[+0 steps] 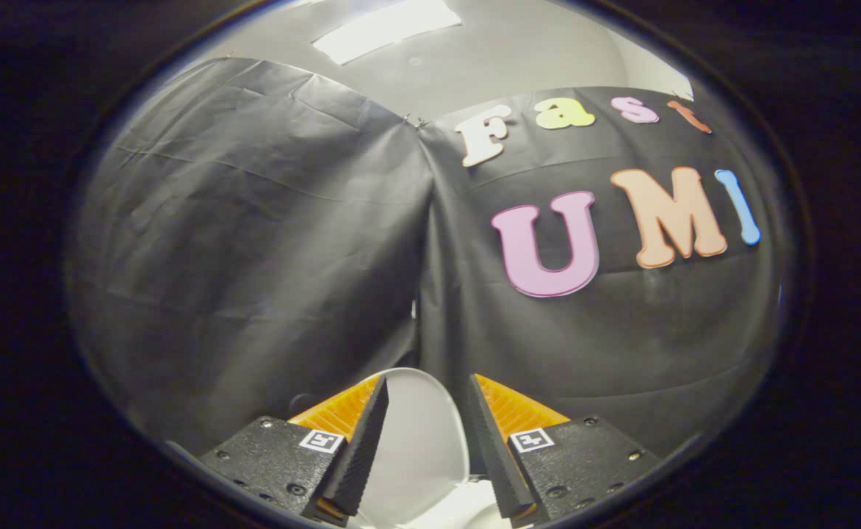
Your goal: Open the toilet lid.
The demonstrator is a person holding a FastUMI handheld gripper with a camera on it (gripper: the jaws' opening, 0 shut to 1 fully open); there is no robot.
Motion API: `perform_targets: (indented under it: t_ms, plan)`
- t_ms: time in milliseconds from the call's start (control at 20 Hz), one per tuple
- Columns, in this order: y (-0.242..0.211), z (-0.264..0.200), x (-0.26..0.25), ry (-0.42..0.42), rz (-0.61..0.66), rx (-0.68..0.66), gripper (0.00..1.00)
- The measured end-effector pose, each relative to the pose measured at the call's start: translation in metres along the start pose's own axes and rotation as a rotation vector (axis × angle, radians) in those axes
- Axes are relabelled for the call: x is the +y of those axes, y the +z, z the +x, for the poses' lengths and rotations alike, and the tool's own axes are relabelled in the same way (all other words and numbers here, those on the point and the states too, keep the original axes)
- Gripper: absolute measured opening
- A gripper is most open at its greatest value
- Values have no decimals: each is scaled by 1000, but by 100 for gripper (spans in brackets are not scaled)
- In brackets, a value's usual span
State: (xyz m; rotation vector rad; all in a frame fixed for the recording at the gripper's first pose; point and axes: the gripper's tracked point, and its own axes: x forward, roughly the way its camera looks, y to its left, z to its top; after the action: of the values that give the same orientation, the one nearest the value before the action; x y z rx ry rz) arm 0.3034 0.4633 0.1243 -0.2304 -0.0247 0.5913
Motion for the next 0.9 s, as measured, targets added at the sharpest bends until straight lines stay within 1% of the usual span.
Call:
perform_targets:
  t_ms: [300, 450, 700, 900]
  plan:
    - [-12, -59, -93, -190, 5, 20, 68]
    - [-23, -103, -140, -294, 31, 16, 68]
    - [-43, -176, -203, -460, 70, 9, 67]
    - [-69, -225, -234, -540, 104, 25, 64]
